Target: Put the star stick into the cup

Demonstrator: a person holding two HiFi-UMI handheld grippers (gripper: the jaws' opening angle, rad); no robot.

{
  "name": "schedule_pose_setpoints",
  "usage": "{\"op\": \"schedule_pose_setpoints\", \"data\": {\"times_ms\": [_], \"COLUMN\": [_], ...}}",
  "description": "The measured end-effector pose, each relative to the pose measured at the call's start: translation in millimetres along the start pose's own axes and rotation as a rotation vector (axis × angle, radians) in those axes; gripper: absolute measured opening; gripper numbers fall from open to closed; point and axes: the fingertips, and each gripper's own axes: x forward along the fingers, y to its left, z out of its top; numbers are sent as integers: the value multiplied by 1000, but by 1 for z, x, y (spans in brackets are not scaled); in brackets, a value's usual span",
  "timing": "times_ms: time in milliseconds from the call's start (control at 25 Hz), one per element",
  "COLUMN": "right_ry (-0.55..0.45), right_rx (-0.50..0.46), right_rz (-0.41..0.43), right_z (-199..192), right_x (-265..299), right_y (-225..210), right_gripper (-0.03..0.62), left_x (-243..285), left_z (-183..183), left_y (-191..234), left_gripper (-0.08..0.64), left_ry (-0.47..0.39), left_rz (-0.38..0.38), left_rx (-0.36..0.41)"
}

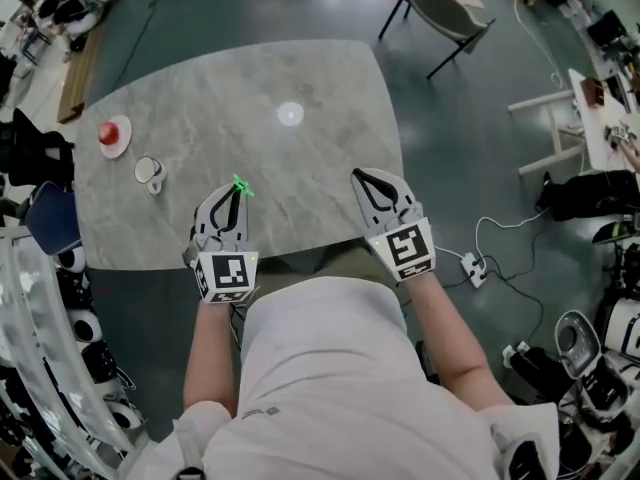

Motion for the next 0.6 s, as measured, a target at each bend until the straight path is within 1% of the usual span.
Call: {"op": "schedule_pose_setpoints", "data": {"times_ms": [120, 240, 440, 600], "right_ry": [3, 8, 11, 16], "right_rx": [-14, -22, -42, -61], "right_rz": [84, 165, 282, 326], "right_z": [-2, -3, 2, 9], "right_x": [14, 29, 56, 76], "right_y": [-23, -33, -24, -8], "right_gripper": [8, 8, 8, 8], "left_x": [17, 28, 32, 25], "left_z": [10, 16, 16, 4], "left_y": [5, 14, 39, 66], "left_gripper": [14, 14, 14, 14], "left_ry": [44, 84, 132, 138], "left_rz": [72, 139, 224, 269], "left_rx": [-22, -40, -37, -71]}}
